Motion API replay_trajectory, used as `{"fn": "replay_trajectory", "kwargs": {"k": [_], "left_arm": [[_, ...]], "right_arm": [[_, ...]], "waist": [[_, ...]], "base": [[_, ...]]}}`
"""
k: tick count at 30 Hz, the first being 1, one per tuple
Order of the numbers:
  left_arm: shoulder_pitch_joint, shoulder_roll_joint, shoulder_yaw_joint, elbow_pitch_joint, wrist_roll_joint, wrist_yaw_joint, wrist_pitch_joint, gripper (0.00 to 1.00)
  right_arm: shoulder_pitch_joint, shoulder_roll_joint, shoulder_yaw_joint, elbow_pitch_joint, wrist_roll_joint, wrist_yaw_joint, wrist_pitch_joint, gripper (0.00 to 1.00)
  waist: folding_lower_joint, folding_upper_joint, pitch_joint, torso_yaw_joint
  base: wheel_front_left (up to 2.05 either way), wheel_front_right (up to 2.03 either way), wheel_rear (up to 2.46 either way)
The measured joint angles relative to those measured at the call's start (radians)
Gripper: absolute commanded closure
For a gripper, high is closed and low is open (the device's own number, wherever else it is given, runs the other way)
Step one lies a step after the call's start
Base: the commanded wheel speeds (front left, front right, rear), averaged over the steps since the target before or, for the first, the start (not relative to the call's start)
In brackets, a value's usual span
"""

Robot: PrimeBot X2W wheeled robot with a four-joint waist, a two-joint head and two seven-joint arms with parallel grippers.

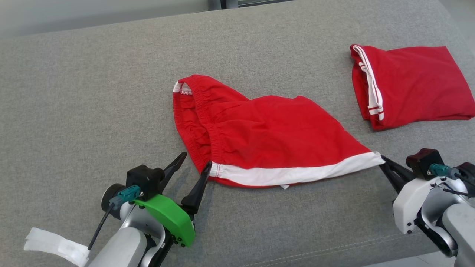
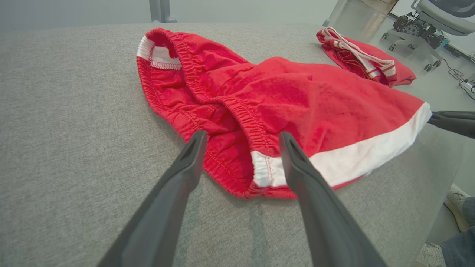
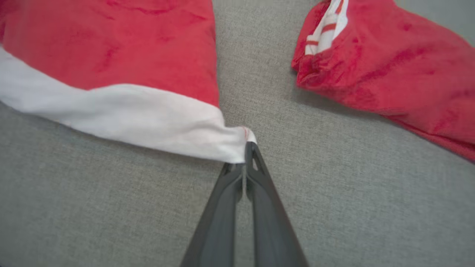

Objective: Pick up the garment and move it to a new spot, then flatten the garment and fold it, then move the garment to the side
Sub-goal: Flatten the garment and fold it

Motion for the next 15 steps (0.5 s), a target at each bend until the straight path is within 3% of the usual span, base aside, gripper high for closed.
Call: {"fn": "replay_trajectory", "kwargs": {"k": [3, 10, 12, 13, 14, 15], "left_arm": [[0.000, -0.001, -0.001, 0.002, 0.000, -0.001, 0.000, 0.00], [0.000, 0.000, -0.029, 0.021, -0.008, -0.014, 0.028, 0.00], [0.000, 0.000, -0.034, 0.021, -0.009, -0.017, 0.036, 0.00], [0.000, 0.000, -0.035, 0.021, -0.010, -0.018, 0.037, 0.00], [0.000, 0.000, -0.035, 0.020, -0.010, -0.018, 0.043, 0.00], [0.000, 0.000, -0.036, 0.020, -0.010, -0.018, 0.046, 0.00]], "right_arm": [[-0.019, -0.040, 0.002, -0.013, -0.037, 0.000, 0.000, 1.00], [-0.020, -0.038, 0.022, -0.007, -0.038, 0.003, 0.012, 1.00], [-0.015, -0.030, 0.032, 0.004, -0.038, 0.003, 0.020, 0.62], [-0.011, -0.026, 0.034, 0.007, -0.038, 0.003, 0.020, 0.56], [-0.008, -0.021, 0.036, 0.007, -0.037, 0.003, 0.020, 0.43], [-0.008, -0.017, 0.039, 0.008, -0.037, 0.003, 0.021, 0.05]], "waist": [[0.0000, 0.0000, -0.002, -0.003], [0.0000, 0.0000, -0.007, -0.009], [0.0000, 0.0000, -0.008, -0.010], [0.0000, 0.0000, -0.008, -0.011], [0.0000, 0.0000, -0.008, -0.011], [0.0000, 0.0000, -0.008, -0.011]], "base": [[0.00, 0.00, 0.00], [0.00, 0.00, 0.00], [0.00, 0.00, 0.00], [0.00, 0.00, 0.00], [0.00, 0.00, 0.00], [0.00, 0.00, 0.00]]}}
